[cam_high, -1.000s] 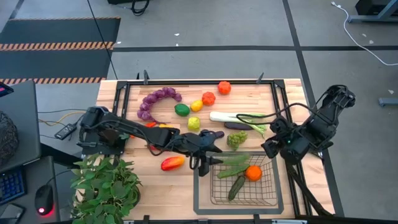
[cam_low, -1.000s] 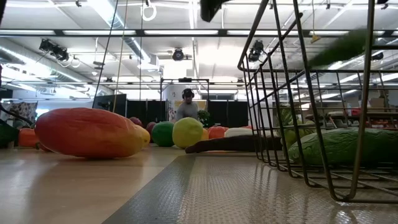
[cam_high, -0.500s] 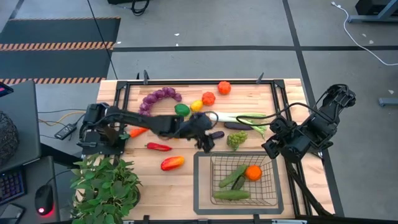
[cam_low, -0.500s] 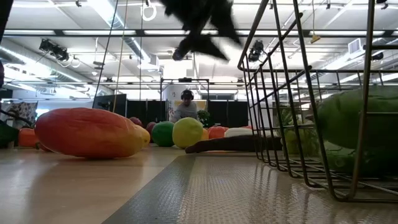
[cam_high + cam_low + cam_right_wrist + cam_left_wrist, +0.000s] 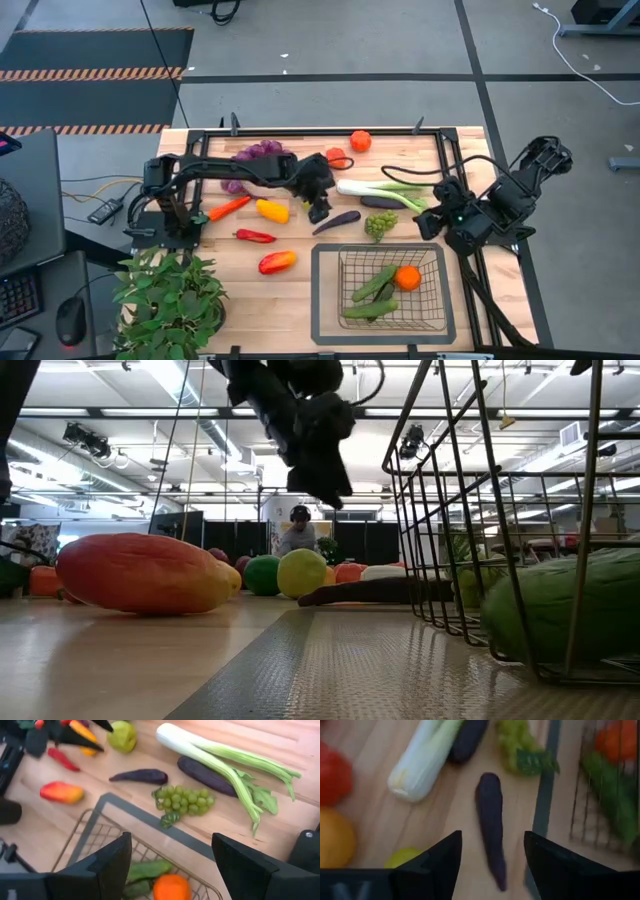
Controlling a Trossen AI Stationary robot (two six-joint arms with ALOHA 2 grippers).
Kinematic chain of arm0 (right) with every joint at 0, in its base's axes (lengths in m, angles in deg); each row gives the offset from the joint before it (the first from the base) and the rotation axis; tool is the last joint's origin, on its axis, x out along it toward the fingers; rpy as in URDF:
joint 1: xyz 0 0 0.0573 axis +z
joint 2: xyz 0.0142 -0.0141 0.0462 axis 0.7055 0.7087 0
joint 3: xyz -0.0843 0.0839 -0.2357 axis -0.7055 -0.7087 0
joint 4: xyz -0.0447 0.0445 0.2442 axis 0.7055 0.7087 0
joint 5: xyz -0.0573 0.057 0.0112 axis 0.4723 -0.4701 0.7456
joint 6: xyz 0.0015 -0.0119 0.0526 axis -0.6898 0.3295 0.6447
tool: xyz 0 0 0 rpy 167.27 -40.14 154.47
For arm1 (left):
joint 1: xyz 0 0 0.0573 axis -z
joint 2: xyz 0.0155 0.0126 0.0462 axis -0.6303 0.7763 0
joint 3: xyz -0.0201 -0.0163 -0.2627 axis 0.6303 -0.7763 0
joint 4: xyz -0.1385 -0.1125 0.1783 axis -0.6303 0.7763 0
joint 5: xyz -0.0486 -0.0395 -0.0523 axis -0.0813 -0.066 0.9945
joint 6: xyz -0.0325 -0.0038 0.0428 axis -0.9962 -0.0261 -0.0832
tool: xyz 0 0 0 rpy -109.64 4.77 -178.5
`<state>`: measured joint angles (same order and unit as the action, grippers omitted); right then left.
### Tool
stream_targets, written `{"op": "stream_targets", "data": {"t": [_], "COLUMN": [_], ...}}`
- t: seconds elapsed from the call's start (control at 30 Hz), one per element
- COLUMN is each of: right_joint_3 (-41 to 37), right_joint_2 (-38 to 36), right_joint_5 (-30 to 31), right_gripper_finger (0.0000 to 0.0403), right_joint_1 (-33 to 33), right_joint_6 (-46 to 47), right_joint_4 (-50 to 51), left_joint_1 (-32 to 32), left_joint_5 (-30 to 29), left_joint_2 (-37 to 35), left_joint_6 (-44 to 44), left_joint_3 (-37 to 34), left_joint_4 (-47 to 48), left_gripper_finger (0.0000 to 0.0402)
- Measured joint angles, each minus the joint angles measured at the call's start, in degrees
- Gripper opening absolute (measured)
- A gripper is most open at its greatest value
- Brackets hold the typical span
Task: Build produce basket
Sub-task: Put the left eggplant into the wire basket
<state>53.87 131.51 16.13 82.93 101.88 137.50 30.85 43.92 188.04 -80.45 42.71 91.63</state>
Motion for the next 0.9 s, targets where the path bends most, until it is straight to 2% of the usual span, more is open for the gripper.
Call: {"op": "stream_targets", "data": {"t": [0.1, 0.2, 0.67, 0.9], "right_joint_3": [0.00, 0.00, 0.00, 0.00], "right_joint_2": [0.21, 0.42, 1.23, 2.06], "right_joint_5": [0.08, -0.43, -8.39, -9.52], "right_gripper_finger": [0.0279, 0.0279, 0.0279, 0.0279], "right_joint_1": [-1.30, -2.44, -4.61, -4.54], "right_joint_6": [0.16, 0.16, 3.68, 6.43], "right_joint_4": [-0.75, -1.63, -4.43, -5.47], "left_joint_1": [1.06, 2.14, 4.32, 4.35], "left_joint_5": [0.09, 0.12, -3.04, -4.09], "left_joint_2": [1.49, 3.67, 14.50, 16.58], "left_joint_6": [9.12, 11.20, 5.18, 4.04], "left_joint_3": [0.07, 0.07, 0.02, 0.05], "left_joint_4": [-0.74, -2.75, -11.81, -11.44], "left_gripper_finger": [0.0218, 0.0220, 0.0215, 0.0211]}}
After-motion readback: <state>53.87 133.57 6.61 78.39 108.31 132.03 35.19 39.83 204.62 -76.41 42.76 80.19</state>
